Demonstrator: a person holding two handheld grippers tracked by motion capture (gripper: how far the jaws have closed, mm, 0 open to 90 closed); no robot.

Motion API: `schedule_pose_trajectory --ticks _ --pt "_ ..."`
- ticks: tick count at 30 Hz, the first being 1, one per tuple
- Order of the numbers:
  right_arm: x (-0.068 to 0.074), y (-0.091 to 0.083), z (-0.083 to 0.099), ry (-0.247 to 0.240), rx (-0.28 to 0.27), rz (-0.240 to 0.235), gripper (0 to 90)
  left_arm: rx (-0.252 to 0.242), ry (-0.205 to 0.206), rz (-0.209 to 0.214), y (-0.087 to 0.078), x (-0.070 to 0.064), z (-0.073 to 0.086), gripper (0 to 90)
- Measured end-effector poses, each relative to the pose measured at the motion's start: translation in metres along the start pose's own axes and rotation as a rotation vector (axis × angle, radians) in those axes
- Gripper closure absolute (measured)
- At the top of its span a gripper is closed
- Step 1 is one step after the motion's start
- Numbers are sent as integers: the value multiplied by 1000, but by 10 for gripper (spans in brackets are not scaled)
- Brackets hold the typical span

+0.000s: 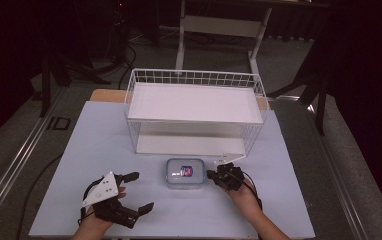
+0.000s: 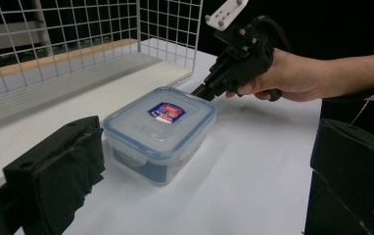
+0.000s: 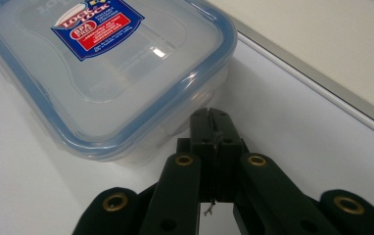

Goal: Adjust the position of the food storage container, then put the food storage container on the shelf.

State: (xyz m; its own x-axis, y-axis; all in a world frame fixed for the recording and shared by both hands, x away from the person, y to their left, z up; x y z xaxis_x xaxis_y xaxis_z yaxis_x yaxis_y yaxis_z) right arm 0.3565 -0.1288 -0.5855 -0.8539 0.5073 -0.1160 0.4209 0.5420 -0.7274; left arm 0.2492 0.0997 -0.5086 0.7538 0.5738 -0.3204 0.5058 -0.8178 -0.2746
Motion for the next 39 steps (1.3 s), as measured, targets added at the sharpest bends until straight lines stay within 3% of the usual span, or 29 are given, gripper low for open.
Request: schedule_pose_trajectory --ticks 6,9,14,20,26,28,32,34,39 --pt "-2 -4 0 -15 -4 17 900 4 -2 -1 0 0 0 4" --pt "-3 -9 0 1 -22 21 900 6 -5 -4 0 1 1 4" --pt "-2 -23 -2 -16 -52 49 899 16 -2 -15 2 2 2 4" --pt "4 -41 -1 -28 -76 49 845 19 -7 -9 3 1 3 4" --pt "9 -70 -10 -49 -155 72 667 7 -11 -7 3 0 -1 4" --pt "12 -78 -15 -79 -174 83 548 20 -15 -1 5 -2 -4 4" --pt "17 -90 -26 -88 -237 82 370 56 11 -10 10 -5 -10 4" --pt "19 -95 -31 -82 -273 64 212 73 16 -8 12 -6 -12 4" --pt "16 -98 -38 -82 -290 67 163 111 22 -46 13 -2 -19 4"
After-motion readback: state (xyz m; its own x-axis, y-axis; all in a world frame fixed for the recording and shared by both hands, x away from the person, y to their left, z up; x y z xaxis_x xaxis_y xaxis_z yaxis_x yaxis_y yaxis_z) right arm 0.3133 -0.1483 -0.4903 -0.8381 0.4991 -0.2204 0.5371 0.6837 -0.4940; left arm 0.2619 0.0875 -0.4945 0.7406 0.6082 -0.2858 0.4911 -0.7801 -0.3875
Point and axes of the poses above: each handheld gripper's, and its own axes: y roughly forward along the jaws, z roughly out of its underside, x roughly to its left, the point moved 9 cm from there along y, roughly forward along the jaws, and after that the axes turned 14 degrees about -y, right-handed, at the moved point
